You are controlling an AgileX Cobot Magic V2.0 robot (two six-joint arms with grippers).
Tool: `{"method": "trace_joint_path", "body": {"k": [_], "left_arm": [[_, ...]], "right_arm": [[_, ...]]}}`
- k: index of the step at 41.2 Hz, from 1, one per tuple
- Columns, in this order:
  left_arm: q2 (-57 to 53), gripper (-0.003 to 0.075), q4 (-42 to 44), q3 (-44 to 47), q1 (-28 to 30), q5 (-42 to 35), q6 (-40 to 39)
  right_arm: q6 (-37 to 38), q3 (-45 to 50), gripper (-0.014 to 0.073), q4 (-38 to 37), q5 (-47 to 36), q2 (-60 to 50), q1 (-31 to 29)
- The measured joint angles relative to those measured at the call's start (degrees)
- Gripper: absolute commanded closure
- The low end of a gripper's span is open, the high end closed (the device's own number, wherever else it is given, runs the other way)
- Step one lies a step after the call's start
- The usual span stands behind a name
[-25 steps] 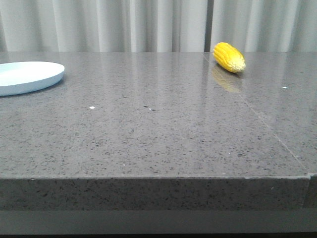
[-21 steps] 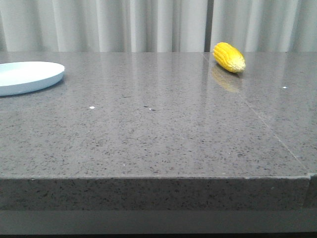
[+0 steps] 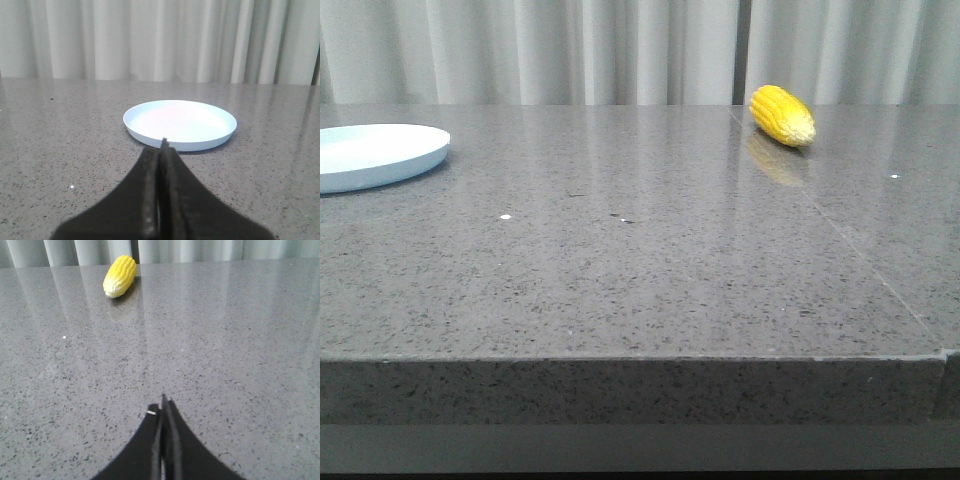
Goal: Place corn on plate with both arms
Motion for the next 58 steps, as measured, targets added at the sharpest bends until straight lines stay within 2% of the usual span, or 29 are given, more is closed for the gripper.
{"method": "trace_joint_path", "body": {"k": [10,15,24,35,41,58], "left_arm": [[0.0,0.0741,0.0,-1.09,0.0,-1.7,0.0],[0.0,0.0741,0.0,-7.12,0.0,-0.92,0.0],[3.95,0.0741,0.0,-24.56,0.0,10.11,0.0],[15.97,0.0741,0.1,-40.9,0.0,23.43,0.0],[21.54,0.0741,0.1,-43.04,0.0,28.01,0.0],[32.49,0.0741,0.1,-43.04,0.0,37.63,0.0]], "right_arm": [[0.0,-2.48,0.0656,0.61,-2.53,0.0,0.0],[0.0,-7.92,0.0656,0.73,-2.11,0.0,0.0],[0.0,-21.17,0.0656,0.73,2.92,1.26,0.0],[0.0,-35.27,0.0656,0.73,15.85,12.57,0.0],[0.0,-39.29,0.0656,0.73,21.4,19.36,0.0],[0.0,-39.55,0.0656,0.73,24.03,33.47,0.0]]}}
